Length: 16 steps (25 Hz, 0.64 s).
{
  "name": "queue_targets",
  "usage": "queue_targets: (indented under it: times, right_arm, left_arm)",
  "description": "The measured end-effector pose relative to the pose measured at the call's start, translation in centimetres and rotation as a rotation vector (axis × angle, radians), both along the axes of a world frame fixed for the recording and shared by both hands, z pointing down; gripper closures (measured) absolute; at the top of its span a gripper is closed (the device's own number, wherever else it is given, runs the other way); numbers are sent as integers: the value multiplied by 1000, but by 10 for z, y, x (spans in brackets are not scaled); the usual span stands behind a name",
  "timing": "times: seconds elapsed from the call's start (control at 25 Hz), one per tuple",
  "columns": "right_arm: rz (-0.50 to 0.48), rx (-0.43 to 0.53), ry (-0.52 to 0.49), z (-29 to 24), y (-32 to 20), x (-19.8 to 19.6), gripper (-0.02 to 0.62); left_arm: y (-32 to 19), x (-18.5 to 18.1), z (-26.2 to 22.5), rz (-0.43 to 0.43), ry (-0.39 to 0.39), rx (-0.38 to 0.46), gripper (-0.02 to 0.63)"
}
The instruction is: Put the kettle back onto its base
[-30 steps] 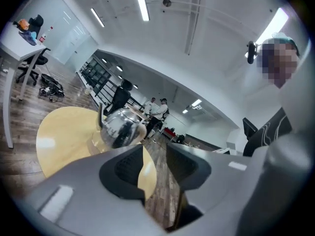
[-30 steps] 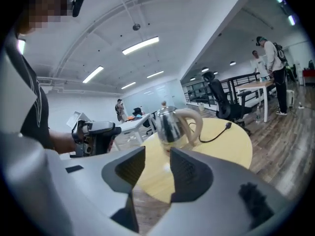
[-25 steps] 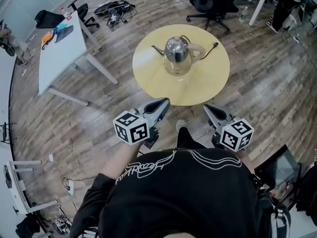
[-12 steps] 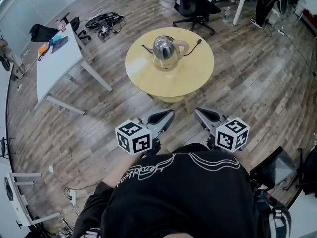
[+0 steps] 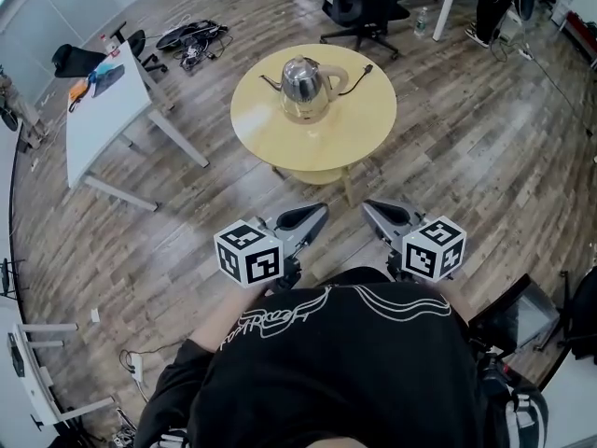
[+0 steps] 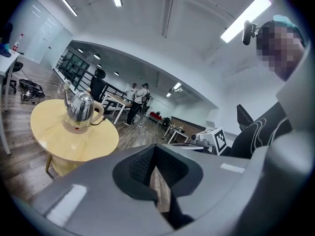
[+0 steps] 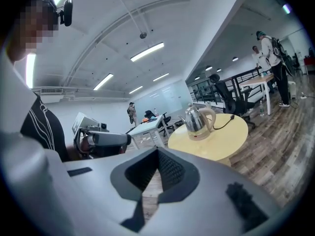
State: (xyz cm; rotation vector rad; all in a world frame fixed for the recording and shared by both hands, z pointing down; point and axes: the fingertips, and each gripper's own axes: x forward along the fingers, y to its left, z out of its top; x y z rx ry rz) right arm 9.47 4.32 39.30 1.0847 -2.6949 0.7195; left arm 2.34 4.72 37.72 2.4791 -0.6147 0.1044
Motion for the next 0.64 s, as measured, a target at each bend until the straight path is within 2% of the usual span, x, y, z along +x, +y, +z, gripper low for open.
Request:
queue_targets:
  times: [0.32,0.64]
  right_arm:
    - [-3,30,3,-9,8,-5,589]
    - [-7,35,15,-10,20,-4,591]
  left_arm:
    - [7,0,-9,8,-22,32,601]
    - [15,2,-15,20,-2,40,600]
